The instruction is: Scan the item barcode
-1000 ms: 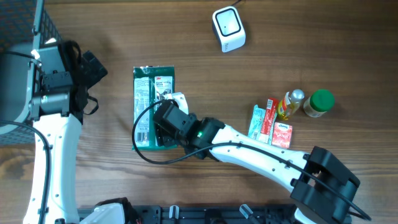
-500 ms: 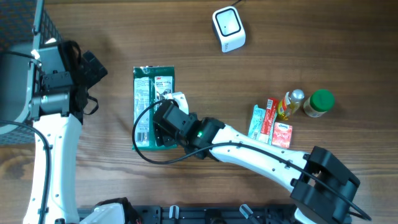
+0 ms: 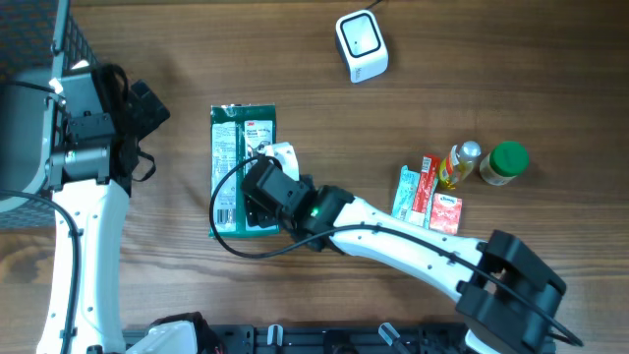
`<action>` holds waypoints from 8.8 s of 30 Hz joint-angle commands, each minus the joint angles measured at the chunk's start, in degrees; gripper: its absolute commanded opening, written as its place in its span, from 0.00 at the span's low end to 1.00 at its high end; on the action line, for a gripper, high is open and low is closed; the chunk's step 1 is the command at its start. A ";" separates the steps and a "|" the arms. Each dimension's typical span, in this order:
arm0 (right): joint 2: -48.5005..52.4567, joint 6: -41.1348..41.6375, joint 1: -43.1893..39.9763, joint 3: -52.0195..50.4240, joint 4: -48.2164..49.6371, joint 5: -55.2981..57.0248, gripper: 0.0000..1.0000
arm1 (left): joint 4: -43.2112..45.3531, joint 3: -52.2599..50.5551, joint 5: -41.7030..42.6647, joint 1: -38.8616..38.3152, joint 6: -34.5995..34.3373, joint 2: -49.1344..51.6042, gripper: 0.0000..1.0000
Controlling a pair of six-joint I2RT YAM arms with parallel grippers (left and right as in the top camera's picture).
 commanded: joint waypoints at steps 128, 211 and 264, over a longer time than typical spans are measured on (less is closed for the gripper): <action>0.87 1.84 -14.78 -8.39 -8.90 -9.60 0.45 | 0.15 0.22 -0.31 0.22 0.50 -0.04 1.00; -0.76 -5.86 -14.95 -3.89 -6.14 3.32 1.00 | 0.15 0.22 -0.31 0.22 0.50 -0.04 1.00; 11.15 -22.25 -15.06 -1.62 3.28 -4.37 1.00 | 0.15 0.20 -0.31 0.22 0.50 -0.04 1.00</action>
